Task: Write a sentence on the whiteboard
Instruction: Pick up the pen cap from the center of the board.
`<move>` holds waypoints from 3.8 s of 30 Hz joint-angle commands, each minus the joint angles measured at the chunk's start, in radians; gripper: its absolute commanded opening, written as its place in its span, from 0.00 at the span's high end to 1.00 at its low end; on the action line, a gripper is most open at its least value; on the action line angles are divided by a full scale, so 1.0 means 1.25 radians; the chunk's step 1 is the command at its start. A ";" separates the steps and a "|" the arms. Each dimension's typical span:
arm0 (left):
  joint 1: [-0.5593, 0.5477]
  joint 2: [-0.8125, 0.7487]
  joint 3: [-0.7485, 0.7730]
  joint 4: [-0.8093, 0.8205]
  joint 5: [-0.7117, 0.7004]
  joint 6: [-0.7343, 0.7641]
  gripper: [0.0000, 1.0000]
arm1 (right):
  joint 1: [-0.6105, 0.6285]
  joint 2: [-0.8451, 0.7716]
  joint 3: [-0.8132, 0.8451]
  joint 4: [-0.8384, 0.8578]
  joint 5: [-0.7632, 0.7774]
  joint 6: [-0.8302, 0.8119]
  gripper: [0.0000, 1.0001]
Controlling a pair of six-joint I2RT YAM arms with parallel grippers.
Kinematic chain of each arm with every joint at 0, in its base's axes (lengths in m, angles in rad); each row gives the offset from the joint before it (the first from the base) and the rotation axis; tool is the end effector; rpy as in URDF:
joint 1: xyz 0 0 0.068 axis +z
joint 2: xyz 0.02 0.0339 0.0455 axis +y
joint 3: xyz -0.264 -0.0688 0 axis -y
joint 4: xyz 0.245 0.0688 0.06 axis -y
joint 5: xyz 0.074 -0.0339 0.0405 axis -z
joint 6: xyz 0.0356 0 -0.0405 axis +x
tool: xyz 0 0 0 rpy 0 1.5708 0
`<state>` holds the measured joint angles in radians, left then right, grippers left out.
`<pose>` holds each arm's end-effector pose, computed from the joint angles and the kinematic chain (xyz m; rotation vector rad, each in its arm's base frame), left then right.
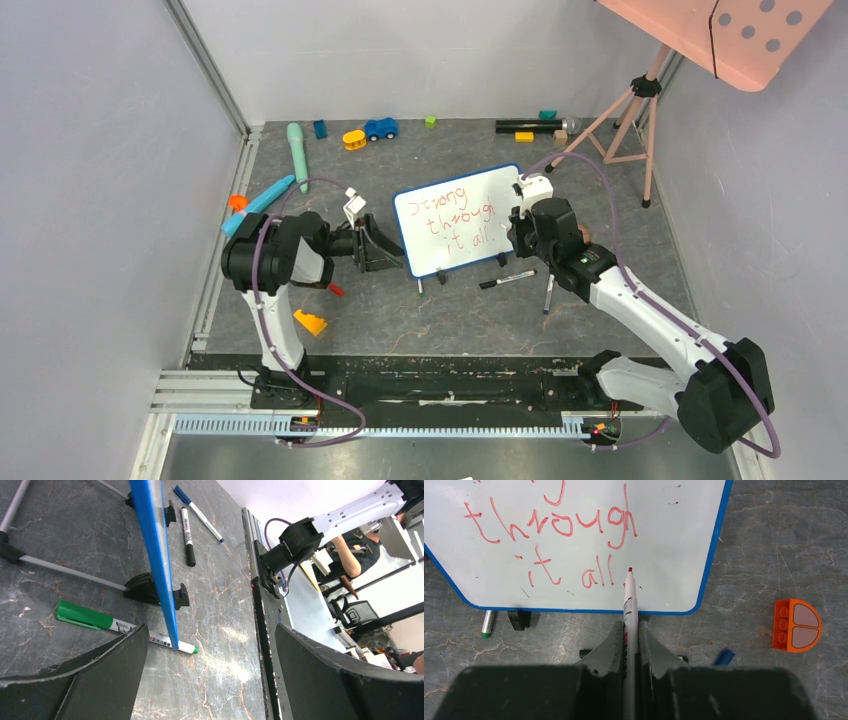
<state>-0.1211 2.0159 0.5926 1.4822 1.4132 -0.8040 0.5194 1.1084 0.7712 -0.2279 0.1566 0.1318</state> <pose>0.3020 -0.0722 0.1229 0.7191 1.7279 -1.7165 0.2159 0.1170 0.2669 -0.3206 2.1117 0.2168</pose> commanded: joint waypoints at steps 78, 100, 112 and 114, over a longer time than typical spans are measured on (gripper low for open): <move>0.124 -0.711 0.242 -1.814 -1.069 0.078 0.05 | -0.008 -0.126 0.114 -0.094 -0.059 0.034 0.99; -0.004 -0.562 0.182 -1.803 -1.127 -0.053 0.19 | -0.008 -0.097 0.105 -0.074 -0.056 0.034 0.99; -0.004 -0.493 0.202 -1.807 -1.198 -0.069 0.35 | -0.009 -0.087 0.095 -0.049 -0.055 0.039 0.99; 0.007 -0.483 0.209 -1.822 -1.220 -0.089 0.39 | -0.008 -0.083 0.099 -0.048 -0.056 0.040 0.99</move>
<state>-0.1257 1.3918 0.8185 -0.7631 -0.0231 -0.8433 0.5129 0.9981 0.8890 -0.3500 0.0799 0.1696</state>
